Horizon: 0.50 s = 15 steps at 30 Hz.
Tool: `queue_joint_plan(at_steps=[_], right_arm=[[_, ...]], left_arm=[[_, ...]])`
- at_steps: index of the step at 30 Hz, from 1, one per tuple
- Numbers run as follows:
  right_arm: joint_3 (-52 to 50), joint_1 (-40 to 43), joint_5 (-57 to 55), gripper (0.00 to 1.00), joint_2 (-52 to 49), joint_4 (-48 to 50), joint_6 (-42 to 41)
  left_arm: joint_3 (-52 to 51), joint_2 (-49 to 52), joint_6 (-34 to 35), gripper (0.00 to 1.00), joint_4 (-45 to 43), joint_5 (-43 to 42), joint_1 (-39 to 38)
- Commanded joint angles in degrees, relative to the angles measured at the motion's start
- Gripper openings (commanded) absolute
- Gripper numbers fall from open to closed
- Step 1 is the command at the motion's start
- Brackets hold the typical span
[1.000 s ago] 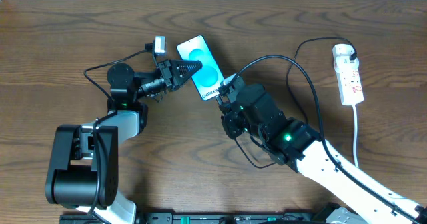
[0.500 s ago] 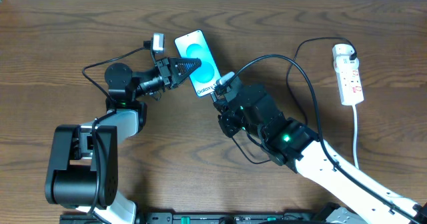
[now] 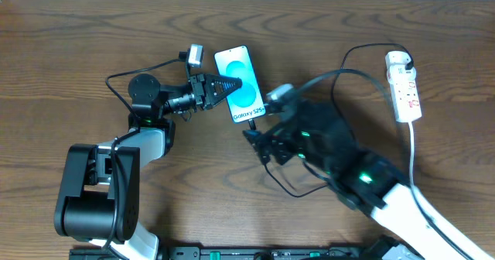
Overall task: Plug charger to phone and switch on socket
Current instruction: 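Open the right gripper off the plug and move it toward the power strip, then lower the held phone toward the table with the left gripper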
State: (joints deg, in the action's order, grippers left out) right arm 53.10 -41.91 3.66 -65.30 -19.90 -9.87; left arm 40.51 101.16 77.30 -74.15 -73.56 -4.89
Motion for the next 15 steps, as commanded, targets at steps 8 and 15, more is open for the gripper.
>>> queue_joint_plan(at_steps=[8,15], right_arm=[[1.5,9.4,-4.9,0.99,20.1,-2.4,-2.2],[1.5,14.8,-6.4,0.99,26.0,-8.7,-3.9]], left_arm=[[8.5,-0.5,-0.6,0.07,6.2,7.4,-6.9],[23.0,-0.5,-28.5,0.07,47.8,7.4,-10.8]])
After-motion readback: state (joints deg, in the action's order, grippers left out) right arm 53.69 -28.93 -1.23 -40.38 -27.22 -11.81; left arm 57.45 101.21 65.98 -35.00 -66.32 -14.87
